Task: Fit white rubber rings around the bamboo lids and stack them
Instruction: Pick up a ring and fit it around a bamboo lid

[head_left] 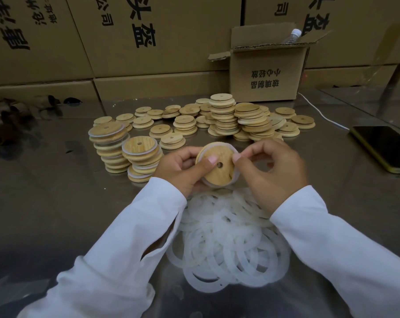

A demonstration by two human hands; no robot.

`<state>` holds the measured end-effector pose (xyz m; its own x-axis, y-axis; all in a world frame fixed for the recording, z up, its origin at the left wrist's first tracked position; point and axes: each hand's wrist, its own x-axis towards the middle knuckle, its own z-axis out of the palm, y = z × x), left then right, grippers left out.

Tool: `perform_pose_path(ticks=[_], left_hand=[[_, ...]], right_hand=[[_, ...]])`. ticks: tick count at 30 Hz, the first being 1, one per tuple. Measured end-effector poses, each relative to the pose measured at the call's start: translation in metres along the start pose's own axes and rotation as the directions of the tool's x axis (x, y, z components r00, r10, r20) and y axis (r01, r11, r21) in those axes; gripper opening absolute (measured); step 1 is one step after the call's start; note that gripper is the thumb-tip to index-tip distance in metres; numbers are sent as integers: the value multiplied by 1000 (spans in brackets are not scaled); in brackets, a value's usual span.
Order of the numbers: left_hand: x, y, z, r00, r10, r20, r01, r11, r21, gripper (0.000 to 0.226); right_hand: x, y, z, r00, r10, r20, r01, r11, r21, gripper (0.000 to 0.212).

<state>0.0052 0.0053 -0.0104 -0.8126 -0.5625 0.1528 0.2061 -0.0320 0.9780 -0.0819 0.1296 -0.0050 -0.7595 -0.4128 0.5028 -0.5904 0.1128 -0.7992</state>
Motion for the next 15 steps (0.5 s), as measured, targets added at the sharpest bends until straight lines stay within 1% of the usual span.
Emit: perform_pose_path(ticks=[3,5,8,10,15], left_hand=[[-1,0,0,999,-35,33,35,999,-19,35],[-1,0,0,998,-49,26,49,999,9,36],[-2,0,1,999,-46,6,45,995,85,21],[-3,0,2,999,-28,16,26,993,115,14],[-1,4,-3,997,42,66,-53,983,173,17]], right_hand=[[1,-1,-2,1000,-23,8,23,1000,-16,8],[0,-1,-2,999,-21,44,21,1000,-7,9],[-2,-2,-1,992,-30,122,32,999,-16,13],[-3,-3,-1,988,-26,150,29,999,-13,17],[2,-7,-6,978,72,194,-94,990,108,18]])
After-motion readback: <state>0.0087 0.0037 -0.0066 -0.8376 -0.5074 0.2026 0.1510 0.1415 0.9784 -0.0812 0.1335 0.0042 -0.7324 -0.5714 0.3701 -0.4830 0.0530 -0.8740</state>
